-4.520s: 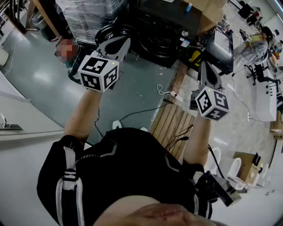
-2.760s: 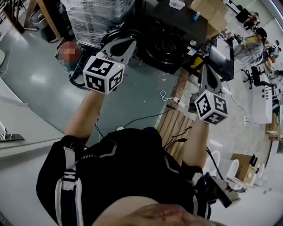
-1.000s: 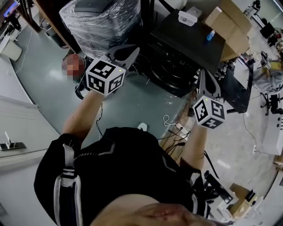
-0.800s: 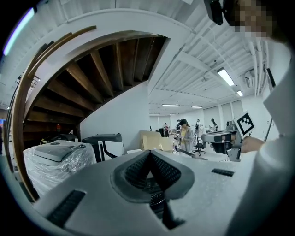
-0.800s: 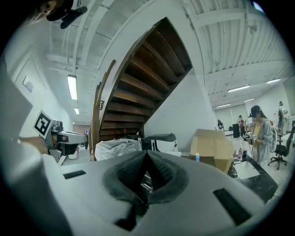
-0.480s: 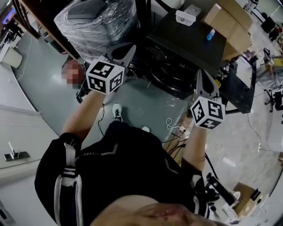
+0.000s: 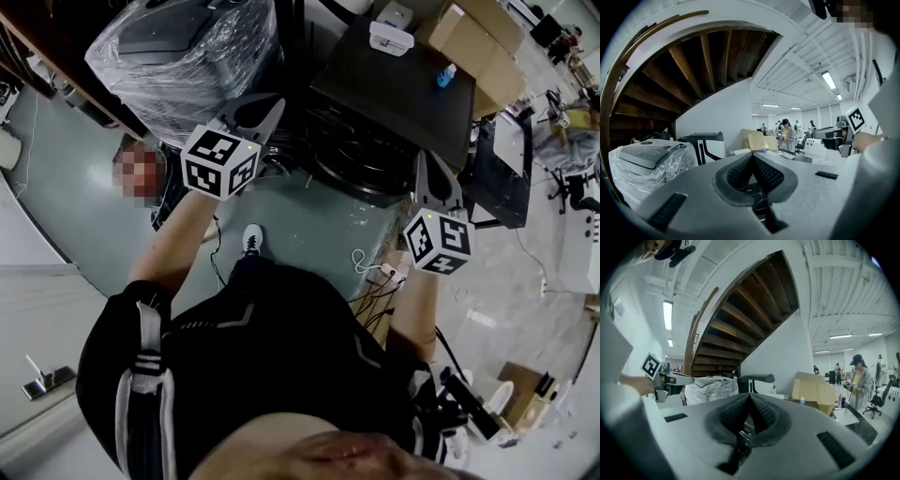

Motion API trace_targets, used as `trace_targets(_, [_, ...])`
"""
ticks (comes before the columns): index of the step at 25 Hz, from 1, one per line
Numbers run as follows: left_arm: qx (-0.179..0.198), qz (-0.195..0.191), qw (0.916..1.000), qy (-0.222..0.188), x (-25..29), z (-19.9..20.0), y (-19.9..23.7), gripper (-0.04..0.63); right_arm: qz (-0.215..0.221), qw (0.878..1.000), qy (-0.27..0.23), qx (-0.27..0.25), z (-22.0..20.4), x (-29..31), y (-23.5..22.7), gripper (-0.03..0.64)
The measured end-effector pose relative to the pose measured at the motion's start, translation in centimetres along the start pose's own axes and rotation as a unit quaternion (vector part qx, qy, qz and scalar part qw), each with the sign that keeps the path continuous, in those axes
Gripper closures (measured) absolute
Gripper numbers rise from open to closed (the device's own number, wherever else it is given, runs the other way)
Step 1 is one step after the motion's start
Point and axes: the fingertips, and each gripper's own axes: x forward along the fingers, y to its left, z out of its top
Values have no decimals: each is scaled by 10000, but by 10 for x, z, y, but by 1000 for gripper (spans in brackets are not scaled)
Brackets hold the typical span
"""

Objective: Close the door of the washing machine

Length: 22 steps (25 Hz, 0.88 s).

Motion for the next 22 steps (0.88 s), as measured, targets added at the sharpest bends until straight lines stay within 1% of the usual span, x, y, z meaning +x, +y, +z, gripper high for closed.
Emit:
trace_targets(4, [85,-236,9996,109,9,-14,40,598,-151,9996,31,241,-9,32,22,612])
trace_targets(7, [224,-455,9980,364,16,-29,65,598,-173,9996,120,211,-13,50,38,612])
trace_targets(10, [438,-775,9942,608,21,-49,85,598,-253,9992,229,226,-19,64,50,612])
trace_targets(13, [341,-1051,9906,806,28,-74,105,598,-341,9985,341,256,-27,77,59,612])
trace_targets(17, [272,-1101,9896,882,40,-106,139,598,-252,9983,477,210,-36,96,75,612])
trace_targets(19, [239,-1155,9872,1071,43,-127,150,598,-266,9980,524,219,-41,103,81,612])
trace_targets(22, [61,-1291,9823,1356,47,-157,161,598,-269,9971,656,287,-55,114,94,612])
